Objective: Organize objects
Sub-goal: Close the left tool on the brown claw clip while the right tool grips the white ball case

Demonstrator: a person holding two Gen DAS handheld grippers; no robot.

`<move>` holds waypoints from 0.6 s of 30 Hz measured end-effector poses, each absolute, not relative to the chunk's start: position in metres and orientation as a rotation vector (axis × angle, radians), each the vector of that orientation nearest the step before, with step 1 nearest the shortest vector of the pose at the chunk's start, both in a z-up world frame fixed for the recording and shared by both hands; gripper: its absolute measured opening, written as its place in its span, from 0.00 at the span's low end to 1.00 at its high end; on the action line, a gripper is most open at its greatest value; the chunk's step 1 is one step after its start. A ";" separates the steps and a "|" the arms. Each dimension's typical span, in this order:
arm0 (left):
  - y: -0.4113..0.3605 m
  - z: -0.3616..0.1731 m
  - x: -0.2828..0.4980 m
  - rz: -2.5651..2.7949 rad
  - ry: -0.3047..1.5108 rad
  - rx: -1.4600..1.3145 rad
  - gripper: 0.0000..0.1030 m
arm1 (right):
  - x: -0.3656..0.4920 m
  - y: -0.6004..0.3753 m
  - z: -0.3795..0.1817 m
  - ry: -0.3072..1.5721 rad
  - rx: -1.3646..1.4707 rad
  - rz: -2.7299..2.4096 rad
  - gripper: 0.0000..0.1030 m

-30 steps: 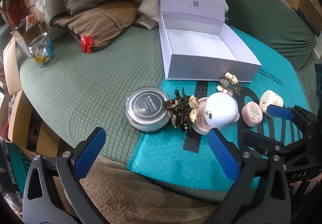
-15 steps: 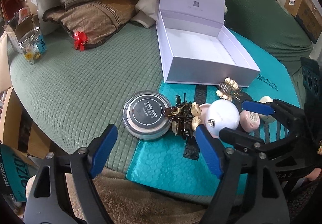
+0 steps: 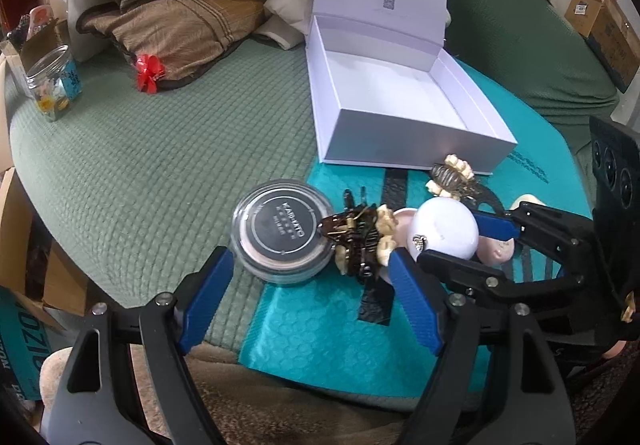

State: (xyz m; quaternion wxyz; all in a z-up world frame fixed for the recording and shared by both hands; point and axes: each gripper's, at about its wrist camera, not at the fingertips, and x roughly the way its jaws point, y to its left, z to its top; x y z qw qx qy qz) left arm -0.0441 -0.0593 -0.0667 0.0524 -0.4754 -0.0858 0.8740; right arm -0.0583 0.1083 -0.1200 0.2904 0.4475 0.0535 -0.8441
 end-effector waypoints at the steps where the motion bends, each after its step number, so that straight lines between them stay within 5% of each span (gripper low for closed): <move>1: -0.058 -0.066 -0.044 2.658 -0.260 -1.437 0.76 | -0.058 0.110 -0.120 0.144 1.192 -2.253 0.52; 10: -0.053 -0.067 -0.054 2.625 -0.308 -1.355 0.75 | -0.058 0.121 -0.120 0.125 1.198 -2.262 0.52; 18: -0.053 -0.073 -0.063 2.602 -0.343 -1.351 0.52 | -0.058 0.122 -0.119 0.114 1.199 -2.265 0.52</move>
